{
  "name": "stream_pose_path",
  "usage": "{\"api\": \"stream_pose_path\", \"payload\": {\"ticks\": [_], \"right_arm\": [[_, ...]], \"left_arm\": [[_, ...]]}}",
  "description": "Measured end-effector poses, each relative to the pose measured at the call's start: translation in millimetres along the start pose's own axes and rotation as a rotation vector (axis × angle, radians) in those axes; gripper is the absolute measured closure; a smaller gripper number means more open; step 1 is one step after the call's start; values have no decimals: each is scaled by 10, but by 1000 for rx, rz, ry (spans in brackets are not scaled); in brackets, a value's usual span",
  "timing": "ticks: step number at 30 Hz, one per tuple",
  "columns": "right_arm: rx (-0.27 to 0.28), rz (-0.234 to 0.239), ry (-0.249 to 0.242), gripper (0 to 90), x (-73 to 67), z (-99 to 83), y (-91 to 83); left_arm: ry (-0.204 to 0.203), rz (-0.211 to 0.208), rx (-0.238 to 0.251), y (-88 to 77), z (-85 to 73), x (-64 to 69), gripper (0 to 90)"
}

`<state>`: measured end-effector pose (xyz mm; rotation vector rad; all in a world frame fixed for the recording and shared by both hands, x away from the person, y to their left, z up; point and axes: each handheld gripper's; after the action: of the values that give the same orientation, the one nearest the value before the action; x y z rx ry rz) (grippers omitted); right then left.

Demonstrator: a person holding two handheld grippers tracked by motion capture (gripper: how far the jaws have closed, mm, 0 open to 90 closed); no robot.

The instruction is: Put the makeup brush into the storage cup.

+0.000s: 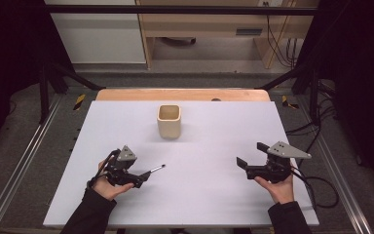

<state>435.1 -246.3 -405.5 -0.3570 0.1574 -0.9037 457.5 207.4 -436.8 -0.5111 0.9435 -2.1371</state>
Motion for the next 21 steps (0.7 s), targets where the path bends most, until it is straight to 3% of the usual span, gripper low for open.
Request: {"api": "stream_pose_path", "payload": {"ticks": [11, 21], "right_arm": [[-5, 1, -1, 56, -6, -4, 10], [-7, 3, 1, 55, -16, -3, 16]], "left_arm": [[37, -10, -58, 121, 29, 30, 348], [53, 6, -90, 271, 91, 78, 466]]}}
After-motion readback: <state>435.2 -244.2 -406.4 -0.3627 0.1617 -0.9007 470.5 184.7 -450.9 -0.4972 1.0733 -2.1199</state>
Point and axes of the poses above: each handheld gripper's, and its own axes: y roughly forward along the jaws, z roughly out of its top, x roughly to its right, and after that the axes turned 6 degrees about -y, right-handed
